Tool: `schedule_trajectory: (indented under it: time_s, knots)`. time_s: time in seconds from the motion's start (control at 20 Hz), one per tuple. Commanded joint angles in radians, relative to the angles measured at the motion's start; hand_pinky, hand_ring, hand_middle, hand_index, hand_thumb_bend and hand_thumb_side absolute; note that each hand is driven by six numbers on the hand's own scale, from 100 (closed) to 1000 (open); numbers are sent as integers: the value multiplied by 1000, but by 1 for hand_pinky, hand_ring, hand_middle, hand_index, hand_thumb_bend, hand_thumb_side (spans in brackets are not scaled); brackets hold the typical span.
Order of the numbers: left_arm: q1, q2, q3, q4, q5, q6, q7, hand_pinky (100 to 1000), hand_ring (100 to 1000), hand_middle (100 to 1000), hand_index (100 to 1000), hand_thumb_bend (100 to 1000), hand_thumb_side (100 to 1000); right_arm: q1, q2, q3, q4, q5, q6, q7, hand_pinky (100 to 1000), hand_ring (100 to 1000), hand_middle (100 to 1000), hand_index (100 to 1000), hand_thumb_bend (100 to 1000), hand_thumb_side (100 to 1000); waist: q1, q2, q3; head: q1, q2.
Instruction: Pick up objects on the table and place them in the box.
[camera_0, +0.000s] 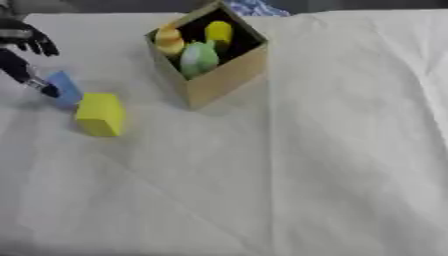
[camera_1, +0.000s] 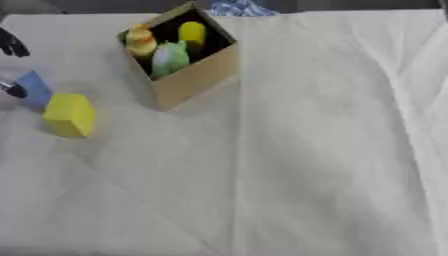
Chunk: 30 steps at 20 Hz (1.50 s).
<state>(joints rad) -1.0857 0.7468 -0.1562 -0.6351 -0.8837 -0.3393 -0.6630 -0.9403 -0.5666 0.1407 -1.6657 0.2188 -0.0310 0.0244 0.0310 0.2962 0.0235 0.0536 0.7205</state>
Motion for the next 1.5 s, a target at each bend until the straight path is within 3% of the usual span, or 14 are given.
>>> schedule_trajectory:
  time_s: [0.05,0.9,1.15,1.35,1.5]
  knots:
    - [-20,17,6,14,-34,2,20,851,831,760,849,817,490,-12,-12,-16,-7,6,5,-3,893,821,677,841,100,442,0,-22,-1,6,-12]
    - [-26,-12,34,87,-122,54,94,824,789,689,802,761,562,-4,-10,-33,4,5,10,-11,893,819,672,837,100,470,1,-7,-9,14,-22]
    - [-22,-12,39,90,-115,59,94,807,752,646,798,671,564,-2,-11,-37,7,5,11,-15,893,818,666,836,100,474,0,-7,-10,16,-23]
    - [-19,-12,37,77,-88,64,82,798,739,632,791,594,504,14,-24,-41,-7,-10,11,-20,894,817,667,838,100,485,0,-8,-10,17,-24]
    - [-18,-12,34,73,-79,72,72,788,727,624,778,498,395,18,-24,-43,-11,-16,11,-20,894,817,666,838,100,488,0,-10,-11,18,-26]
